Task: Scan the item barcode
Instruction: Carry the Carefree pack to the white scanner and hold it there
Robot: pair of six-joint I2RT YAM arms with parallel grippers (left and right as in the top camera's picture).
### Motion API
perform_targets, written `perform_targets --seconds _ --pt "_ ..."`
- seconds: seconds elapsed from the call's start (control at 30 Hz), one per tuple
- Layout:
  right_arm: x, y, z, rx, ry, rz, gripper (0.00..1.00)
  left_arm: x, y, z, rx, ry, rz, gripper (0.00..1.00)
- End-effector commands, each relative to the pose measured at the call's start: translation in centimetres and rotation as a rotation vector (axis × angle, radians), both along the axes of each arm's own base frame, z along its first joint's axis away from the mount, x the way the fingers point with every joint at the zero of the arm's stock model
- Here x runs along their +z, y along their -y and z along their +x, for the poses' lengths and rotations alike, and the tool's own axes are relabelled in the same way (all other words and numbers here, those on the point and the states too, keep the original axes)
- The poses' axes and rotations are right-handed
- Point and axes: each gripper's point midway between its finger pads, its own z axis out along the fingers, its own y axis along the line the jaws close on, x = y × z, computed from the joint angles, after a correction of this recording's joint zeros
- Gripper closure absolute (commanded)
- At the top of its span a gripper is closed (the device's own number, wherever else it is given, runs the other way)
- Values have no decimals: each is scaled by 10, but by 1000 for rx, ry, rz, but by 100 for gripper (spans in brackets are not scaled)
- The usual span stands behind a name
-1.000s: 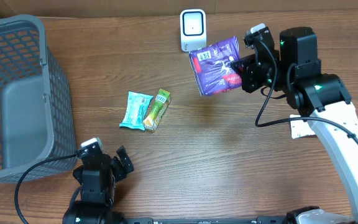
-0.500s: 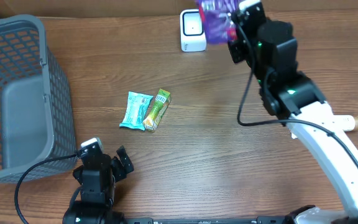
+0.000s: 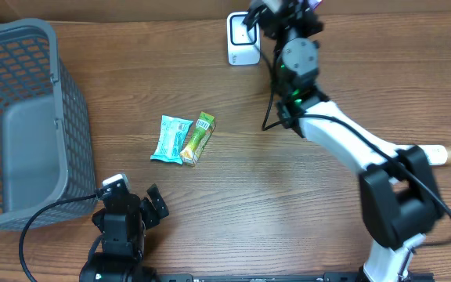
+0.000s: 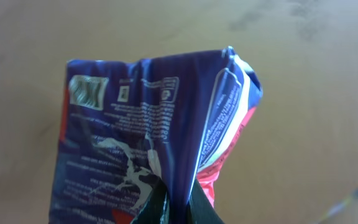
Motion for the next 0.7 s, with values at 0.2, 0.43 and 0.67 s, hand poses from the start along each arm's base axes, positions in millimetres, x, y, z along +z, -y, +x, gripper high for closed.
perform_targets --seconds 0.2,0.43,0.67 --pt "-102 -25 27 23 -161 -317 96 3 -2 1 19 19 -4 0" --pt "-128 -45 32 112 -193 -505 96 3 -2 1 19 19 -4 1" --pt "-134 -48 33 141 -213 -528 96 3 -2 1 19 19 -4 0"
